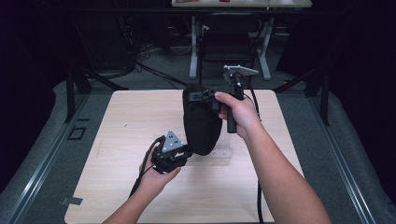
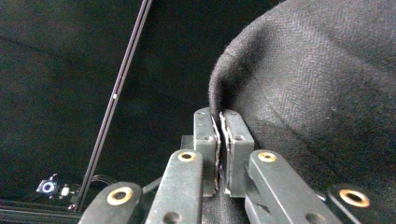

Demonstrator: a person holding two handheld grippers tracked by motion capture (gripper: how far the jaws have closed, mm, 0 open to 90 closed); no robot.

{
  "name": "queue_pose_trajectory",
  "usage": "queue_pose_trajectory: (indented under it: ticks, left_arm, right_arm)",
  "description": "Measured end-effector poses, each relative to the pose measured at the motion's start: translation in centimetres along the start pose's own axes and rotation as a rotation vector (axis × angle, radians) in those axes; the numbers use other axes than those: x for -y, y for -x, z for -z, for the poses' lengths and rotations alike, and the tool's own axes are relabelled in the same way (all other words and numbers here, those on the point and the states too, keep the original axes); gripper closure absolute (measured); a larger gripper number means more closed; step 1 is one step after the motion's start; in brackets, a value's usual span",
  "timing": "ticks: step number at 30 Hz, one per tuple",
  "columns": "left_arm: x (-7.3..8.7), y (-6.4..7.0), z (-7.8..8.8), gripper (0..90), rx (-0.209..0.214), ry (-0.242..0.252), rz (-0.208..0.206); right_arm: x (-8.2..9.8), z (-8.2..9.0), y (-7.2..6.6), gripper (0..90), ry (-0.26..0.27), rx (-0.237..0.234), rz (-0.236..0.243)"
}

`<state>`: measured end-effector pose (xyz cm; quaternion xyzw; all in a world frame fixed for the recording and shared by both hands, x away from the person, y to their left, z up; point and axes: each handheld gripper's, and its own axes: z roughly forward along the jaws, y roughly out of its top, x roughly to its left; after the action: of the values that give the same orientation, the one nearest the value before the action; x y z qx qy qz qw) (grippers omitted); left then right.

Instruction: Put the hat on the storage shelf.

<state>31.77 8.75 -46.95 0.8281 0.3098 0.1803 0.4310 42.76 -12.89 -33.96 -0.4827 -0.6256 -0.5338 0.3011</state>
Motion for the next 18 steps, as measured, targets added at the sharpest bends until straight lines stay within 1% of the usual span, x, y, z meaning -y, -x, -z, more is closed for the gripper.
queue_pose_trajectory:
  ticks: [2,5,12,14,18]
  left_arm:
    - [-0.04,0.08,-0.13,74.9,-0.010,-0.006,-0.010]
    - [-0.02,0.06,-0.18,78.4,-0.010,-0.011,-0.018]
    - [-0.01,0.17,-0.14,80.9,-0.022,-0.018,-0.039]
    - [-0.01,0.24,-0.16,81.2,-0.026,-0.020,-0.042]
    - [-0.02,0.34,-0.15,82.1,-0.039,-0.024,-0.064]
  right_arm:
    - [0.02,-0.05,-0.02,86.3,0.002,-0.001,0.000]
    - [0.04,-0.08,-0.05,86.2,0.001,0.000,0.002]
    - [0.03,0.09,0.02,85.5,0.004,0.000,0.000]
    - [0.05,0.16,-0.04,84.6,0.001,-0.007,0.000]
    - [0.11,0.39,-0.25,81.0,0.012,-0.026,0.002]
